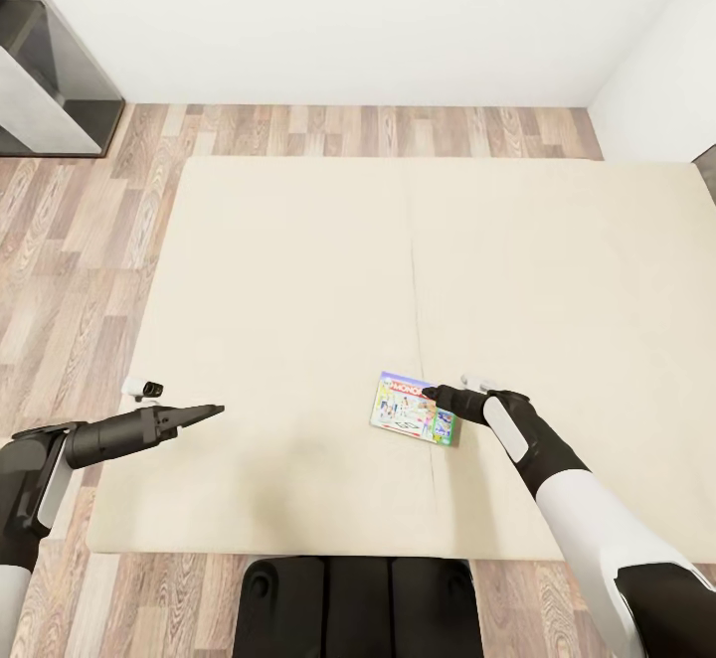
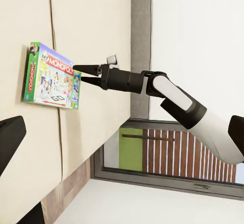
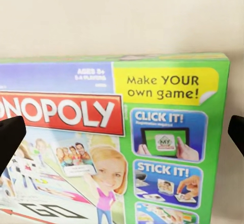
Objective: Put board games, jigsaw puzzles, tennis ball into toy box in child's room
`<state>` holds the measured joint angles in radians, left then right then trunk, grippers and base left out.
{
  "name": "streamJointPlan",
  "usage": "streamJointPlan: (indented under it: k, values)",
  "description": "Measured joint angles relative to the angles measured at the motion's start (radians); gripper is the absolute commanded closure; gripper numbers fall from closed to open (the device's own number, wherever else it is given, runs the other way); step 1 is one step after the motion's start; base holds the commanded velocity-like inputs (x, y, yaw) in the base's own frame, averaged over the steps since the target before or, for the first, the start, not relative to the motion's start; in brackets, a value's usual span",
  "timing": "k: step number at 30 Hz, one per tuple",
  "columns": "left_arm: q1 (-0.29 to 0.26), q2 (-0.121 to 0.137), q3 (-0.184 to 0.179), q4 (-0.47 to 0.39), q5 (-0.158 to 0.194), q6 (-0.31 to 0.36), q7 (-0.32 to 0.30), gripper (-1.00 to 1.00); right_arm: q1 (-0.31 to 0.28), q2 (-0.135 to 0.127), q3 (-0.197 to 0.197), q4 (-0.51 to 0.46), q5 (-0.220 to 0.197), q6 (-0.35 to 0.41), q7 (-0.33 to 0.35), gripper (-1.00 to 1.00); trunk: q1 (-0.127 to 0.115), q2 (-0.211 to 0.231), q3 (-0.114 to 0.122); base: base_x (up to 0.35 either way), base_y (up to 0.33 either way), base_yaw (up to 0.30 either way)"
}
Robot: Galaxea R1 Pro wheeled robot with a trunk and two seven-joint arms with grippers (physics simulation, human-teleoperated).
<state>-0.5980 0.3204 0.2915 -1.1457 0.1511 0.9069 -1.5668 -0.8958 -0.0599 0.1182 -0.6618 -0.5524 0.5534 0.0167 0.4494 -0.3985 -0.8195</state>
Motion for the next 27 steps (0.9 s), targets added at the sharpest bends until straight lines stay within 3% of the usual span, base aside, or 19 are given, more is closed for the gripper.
streamJointPlan:
  k: [11,27]
  values:
    - [0.000,0.000,-0.001,0.000,0.000,0.001,0.000,-1.00,0.000,0.001,0.000,0.000,0.000,0.000,0.000,-1.00,0.000,0.000,0.000,0.000,0.079,0.000]
    - [0.000,0.000,0.000,-0.001,-0.001,0.000,0.000,-1.00,0.000,0.001,0.000,0.000,0.001,0.000,0.000,-1.00,0.000,0.000,0.000,0.000,0.244,0.000]
